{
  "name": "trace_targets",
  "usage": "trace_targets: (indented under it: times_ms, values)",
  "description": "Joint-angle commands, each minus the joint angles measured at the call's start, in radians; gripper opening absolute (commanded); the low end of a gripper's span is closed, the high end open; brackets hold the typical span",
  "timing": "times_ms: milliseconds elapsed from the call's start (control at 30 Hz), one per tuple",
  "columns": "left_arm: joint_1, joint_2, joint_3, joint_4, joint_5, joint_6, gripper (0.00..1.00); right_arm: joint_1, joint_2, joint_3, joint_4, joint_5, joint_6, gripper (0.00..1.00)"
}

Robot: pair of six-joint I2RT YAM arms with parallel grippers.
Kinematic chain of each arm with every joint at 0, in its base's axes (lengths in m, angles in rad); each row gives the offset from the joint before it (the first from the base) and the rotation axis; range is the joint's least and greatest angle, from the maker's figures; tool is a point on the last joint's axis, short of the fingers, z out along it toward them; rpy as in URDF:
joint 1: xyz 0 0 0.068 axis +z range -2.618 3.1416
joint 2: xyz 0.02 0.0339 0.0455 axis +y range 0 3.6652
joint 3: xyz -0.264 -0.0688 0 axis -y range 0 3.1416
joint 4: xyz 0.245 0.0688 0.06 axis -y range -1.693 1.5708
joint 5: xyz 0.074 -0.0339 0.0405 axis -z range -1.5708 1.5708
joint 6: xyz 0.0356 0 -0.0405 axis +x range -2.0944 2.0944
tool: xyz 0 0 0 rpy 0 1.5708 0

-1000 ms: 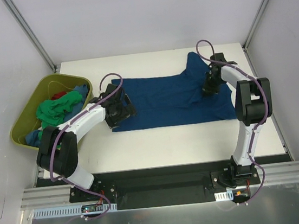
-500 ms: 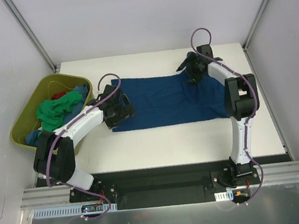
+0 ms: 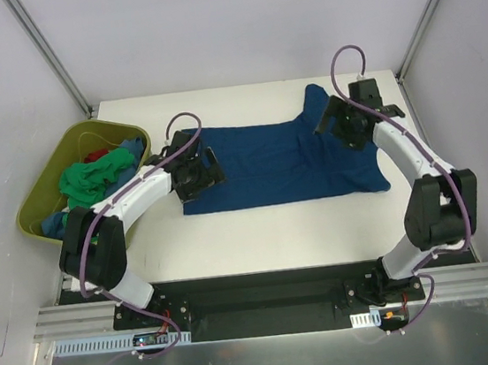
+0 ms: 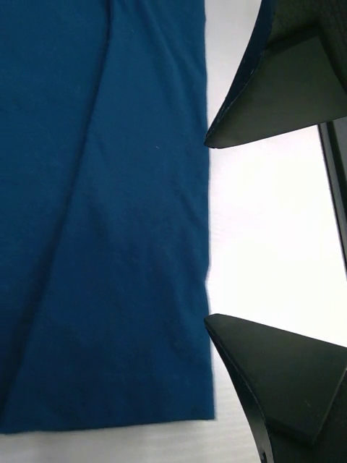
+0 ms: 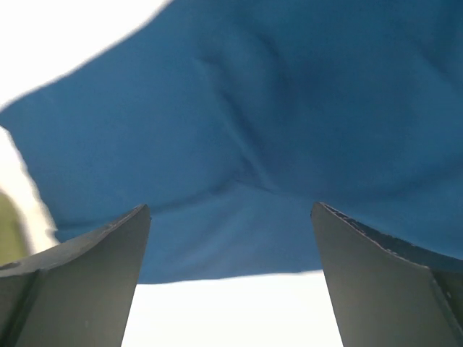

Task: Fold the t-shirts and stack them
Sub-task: Fold the flattened tshirt in 1/3 of the way

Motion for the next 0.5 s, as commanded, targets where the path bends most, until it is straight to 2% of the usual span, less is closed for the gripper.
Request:
trace_targets:
  times_ms: [0,233,467]
  values:
    - [-0.004,0.122,0.115,0.043,0.052,0.043,0.99,-0.073,-0.051,-0.147,-0.111,0.044,-0.168,0.97]
    - [-0.003,0.268,0.173,0.043,0.067,0.033,0.99,-0.137,0.114,-0.124,-0.082,-0.120,-0.254,0.97]
    - [0.003,0.320,0.086,0.046,0.073,0.000,0.99,-0.223,0.208,-0.124,-0.092,-0.111,-0.243,0.97]
